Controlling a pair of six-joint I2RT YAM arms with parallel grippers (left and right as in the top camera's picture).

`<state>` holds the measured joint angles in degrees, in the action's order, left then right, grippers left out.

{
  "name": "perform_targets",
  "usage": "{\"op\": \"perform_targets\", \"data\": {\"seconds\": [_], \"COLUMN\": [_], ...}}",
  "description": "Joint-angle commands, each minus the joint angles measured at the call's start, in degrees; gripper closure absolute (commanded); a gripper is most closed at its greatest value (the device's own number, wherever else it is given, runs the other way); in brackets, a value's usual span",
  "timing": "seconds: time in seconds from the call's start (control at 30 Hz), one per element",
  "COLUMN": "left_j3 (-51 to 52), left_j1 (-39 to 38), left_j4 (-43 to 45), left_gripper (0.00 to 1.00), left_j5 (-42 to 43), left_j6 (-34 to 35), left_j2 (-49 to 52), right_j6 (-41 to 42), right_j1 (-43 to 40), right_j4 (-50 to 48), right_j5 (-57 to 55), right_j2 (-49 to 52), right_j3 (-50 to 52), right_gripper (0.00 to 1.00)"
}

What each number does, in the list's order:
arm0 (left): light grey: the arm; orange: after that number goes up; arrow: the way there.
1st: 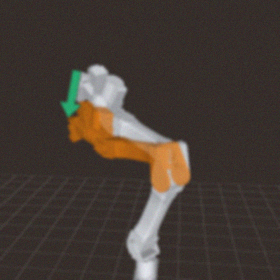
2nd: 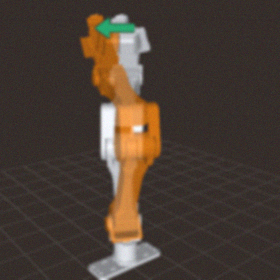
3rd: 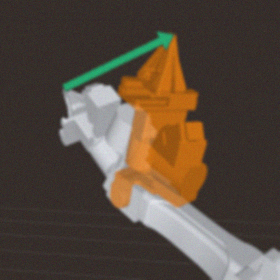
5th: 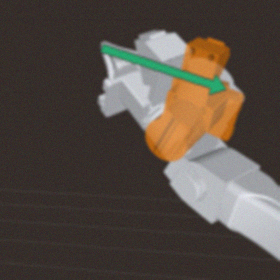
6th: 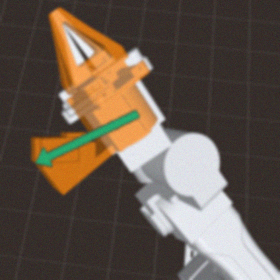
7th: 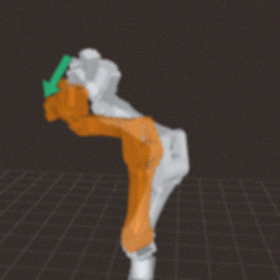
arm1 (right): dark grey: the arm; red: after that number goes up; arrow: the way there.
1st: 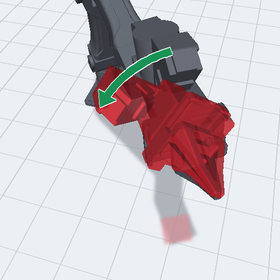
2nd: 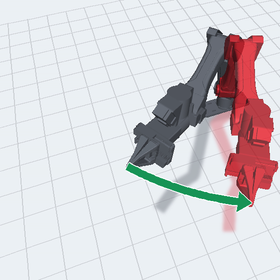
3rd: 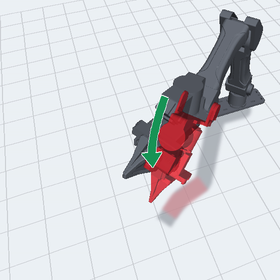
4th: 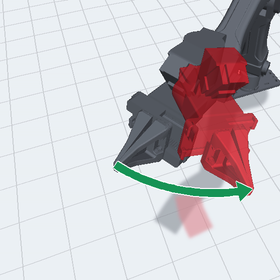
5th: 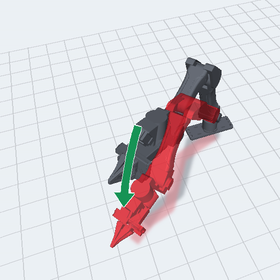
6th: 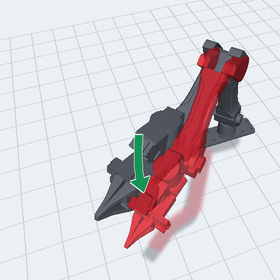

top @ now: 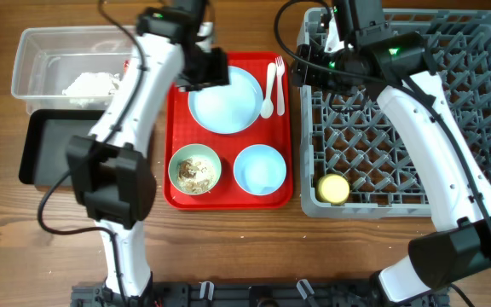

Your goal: Sort waste into correct bins and load items into the dishwasher rack

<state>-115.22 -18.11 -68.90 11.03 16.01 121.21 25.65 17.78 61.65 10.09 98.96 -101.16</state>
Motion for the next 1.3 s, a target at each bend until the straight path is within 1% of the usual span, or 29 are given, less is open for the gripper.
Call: {"op": "perform_targets", "data": {"seconds": [0.0, 0.1, 0.17, 0.37, 0.53, 0.67, 1.27], "left_j3": [0.15, 0.15, 0.15, 0.15, 0.26, 0.26, 0.28], "left_j1": [-5.31, -8.00, -9.22, -10.64, -11.08, -11.37, -12.44], "left_j4": [2.05, 2.99, 3.45, 4.42, 4.68, 4.72, 5.70], "left_gripper": [0.36, 0.36, 0.36, 0.38, 0.43, 0.44, 0.44], "left_j5": [-6.03, -9.70, -10.73, -10.69, -10.60, -10.47, -10.47], "left_j6": [1.18, 1.18, 1.18, 1.18, 1.20, 1.20, 1.18], "left_j2": [3.23, 4.90, 5.95, 8.26, 10.62, 11.58, 13.14], "right_j6": [0.44, 0.48, 0.46, 0.15, 0.00, -0.02, -0.02], "right_j1": [-1.60, -3.37, -4.55, -5.38, -5.38, -5.38, -5.38], "right_j4": [1.62, 3.54, 4.96, 6.45, 6.38, 6.38, 6.38], "right_j5": [-1.18, -1.09, -1.03, -1.07, -1.07, -1.07, -1.25], "right_j2": [0.46, 0.46, 0.46, 0.46, 0.48, 0.48, 0.48], "right_j3": [-0.59, -0.59, -0.59, -0.59, -0.59, -0.57, -0.57], "right_gripper": [0.25, 0.24, 0.25, 0.25, 0.24, 0.24, 0.24]}}
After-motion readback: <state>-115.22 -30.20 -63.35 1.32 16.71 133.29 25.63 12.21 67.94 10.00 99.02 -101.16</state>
